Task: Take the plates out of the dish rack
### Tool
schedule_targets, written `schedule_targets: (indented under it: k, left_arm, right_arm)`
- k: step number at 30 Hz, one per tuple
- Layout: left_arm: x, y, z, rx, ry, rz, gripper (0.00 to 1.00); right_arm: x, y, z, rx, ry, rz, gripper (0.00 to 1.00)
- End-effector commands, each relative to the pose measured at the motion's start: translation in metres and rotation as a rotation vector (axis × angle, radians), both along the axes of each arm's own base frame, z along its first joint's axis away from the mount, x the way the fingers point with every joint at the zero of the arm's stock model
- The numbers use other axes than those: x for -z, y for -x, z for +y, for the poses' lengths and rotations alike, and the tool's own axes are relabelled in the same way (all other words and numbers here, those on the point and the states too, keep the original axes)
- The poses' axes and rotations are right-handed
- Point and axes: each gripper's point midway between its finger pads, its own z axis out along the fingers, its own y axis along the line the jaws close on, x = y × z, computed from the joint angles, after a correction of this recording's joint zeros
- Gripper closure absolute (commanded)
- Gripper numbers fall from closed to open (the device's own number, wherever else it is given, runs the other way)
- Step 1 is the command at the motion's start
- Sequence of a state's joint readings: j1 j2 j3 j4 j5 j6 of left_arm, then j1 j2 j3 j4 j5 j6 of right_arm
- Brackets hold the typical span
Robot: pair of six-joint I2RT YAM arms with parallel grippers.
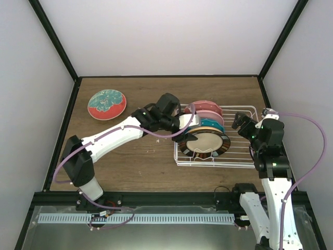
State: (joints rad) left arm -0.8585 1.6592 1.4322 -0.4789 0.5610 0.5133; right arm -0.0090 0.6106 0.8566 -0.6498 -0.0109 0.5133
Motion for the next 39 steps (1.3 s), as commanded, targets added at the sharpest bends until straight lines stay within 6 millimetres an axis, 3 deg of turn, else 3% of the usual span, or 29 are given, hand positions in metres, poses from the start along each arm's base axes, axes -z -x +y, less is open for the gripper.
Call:
schedule_targets:
  k: [1,8,14,25,30,34,36,39]
  left_arm:
    - [-0.008,-0.006,-0.016,-0.021,0.034,-0.029,0.42]
    - [0.005,0.003,-0.026,-0.024,0.021,-0.034,0.52]
    - [0.007,0.003,-0.034,-0.052,0.029,-0.032,0.72]
    - [0.034,0.011,-0.04,-0.064,-0.03,-0.04,0.86]
    - [0.048,0.011,-0.04,-0.07,-0.078,-0.063,0.87]
    - [0.06,0.006,-0.039,-0.095,-0.119,-0.084,0.96]
    - [0.057,0.003,-0.04,-0.108,-0.115,-0.095,0.96]
    - [0.033,0.0,-0.041,-0.124,-0.075,-0.118,0.96]
  right_arm:
    - [-0.013,0.004,-0.002,0.01,0.019,-0.025,0.0]
    - [-0.013,0.005,-0.004,0.017,0.034,-0.025,0.0]
    - [-0.016,0.006,-0.006,0.021,0.048,-0.032,0.0]
    - [-0.015,0.007,-0.006,0.019,0.057,-0.027,0.0]
    - [-0.016,0.009,-0.006,0.02,0.06,-0.03,0.0]
    - [-0.015,0.01,-0.007,0.022,0.062,-0.027,0.0]
    - [-0.015,0.012,-0.007,0.026,0.064,-0.028,0.0]
    - [-0.013,0.014,-0.008,0.029,0.065,-0.025,0.0]
